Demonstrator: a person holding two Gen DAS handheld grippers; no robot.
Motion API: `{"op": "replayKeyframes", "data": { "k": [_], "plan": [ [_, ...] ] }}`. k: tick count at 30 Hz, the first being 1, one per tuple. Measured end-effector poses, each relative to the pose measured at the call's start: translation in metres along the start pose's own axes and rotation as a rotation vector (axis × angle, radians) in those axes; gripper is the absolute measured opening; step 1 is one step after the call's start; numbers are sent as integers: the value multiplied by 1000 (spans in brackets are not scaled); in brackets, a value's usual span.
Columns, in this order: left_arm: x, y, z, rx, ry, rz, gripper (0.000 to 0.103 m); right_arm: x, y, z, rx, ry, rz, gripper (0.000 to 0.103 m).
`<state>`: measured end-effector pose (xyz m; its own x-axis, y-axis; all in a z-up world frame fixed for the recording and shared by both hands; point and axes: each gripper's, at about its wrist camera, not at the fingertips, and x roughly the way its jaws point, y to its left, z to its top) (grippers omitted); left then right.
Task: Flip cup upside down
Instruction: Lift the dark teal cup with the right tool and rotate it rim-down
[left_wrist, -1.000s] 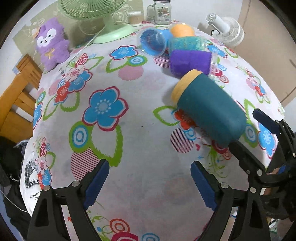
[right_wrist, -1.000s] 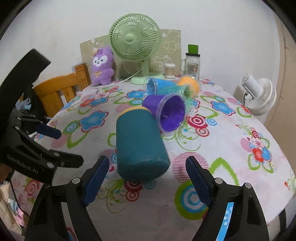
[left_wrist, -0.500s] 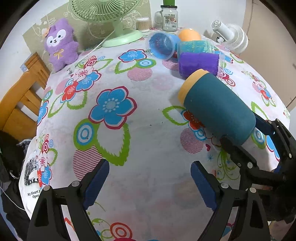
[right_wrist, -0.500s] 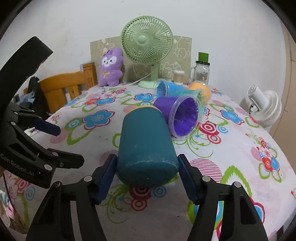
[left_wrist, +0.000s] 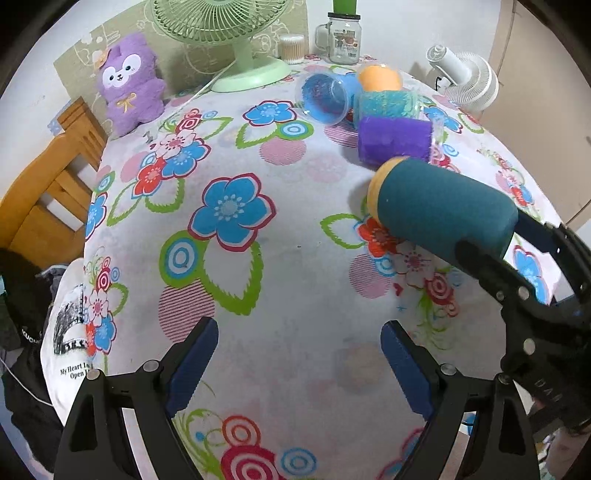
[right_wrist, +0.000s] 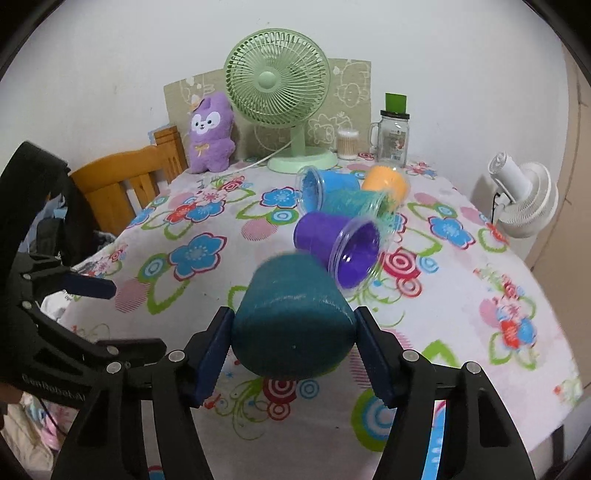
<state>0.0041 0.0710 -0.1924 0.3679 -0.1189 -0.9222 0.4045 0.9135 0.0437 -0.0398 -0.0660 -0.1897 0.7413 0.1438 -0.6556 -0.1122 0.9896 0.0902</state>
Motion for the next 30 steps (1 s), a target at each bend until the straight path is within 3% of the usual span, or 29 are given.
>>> {"op": "replayKeyframes", "data": {
  "k": [9,15,21,30],
  "plan": [
    [-24,-9,16,-82,28,-19,91,-1,-13,38,4,88,47,67],
    [-40,1,24,-150,15,33,91,-4,-5,71,-82,119,86,67],
    [-44,20,24,-198,23,47,91,5,4,93,-133,261,103,67],
    [-26,41,29,-168,49,20,91,37,20,108,-121,465,54,67]
  ]
}}
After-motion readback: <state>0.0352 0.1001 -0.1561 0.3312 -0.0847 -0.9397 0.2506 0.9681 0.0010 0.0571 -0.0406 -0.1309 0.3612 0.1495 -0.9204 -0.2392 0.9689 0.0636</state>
